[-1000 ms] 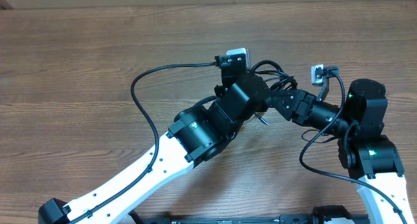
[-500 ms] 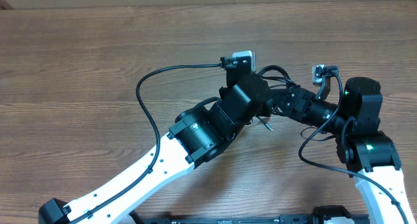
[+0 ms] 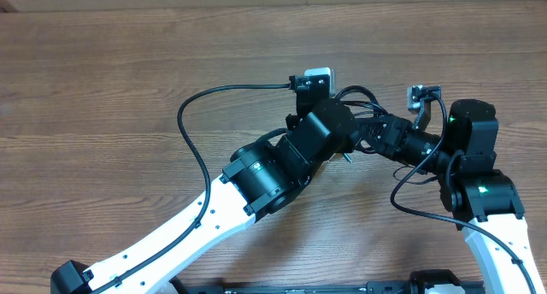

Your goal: Untangle cables

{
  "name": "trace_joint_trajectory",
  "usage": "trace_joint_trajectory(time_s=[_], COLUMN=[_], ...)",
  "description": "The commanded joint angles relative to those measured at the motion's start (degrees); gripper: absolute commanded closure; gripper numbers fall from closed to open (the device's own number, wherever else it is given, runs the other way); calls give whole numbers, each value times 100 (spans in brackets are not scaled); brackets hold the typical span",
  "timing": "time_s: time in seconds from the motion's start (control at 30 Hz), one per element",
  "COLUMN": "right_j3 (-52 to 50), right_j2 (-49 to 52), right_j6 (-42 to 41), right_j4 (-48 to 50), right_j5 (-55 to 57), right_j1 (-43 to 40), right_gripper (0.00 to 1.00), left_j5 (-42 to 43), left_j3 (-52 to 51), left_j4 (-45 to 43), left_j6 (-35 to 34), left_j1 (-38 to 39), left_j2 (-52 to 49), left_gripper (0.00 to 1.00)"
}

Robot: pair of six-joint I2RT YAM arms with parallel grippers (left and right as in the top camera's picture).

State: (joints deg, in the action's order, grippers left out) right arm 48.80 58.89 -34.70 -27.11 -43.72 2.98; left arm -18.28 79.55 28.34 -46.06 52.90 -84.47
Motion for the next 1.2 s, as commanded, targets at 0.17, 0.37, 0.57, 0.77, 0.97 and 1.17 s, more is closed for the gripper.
trace_joint_trajectory(time_s=[0.17,0.37,0.57,0.77,0.97,1.17], right_j3=[35,35,35,35,35,35], right_j2=[-103,-330,-426,-424,-424,-424], right_j6=[39,42,46,61,59,61], right_j4=[219,168,184,361,831,988], right_j5=[-505,-966,-1875,-2400,-3047,-3394], right_j1=[-48,-404,-791,-828,-828,-828], right_gripper=[96,96,96,96,96,96], left_j5=[-1038,-1113,-1110,-1108,-1115,-1484], left_j3=[85,85,85,85,85,85], left_j4=[310,448,444,446,466,463], left_j6=[63,63,-79,-175,-173,-179], left_j1=[26,-13,-173,-295,-304,-315], left_j2=[35,35,35,35,35,35], left_gripper=[96,95,96,96,96,96])
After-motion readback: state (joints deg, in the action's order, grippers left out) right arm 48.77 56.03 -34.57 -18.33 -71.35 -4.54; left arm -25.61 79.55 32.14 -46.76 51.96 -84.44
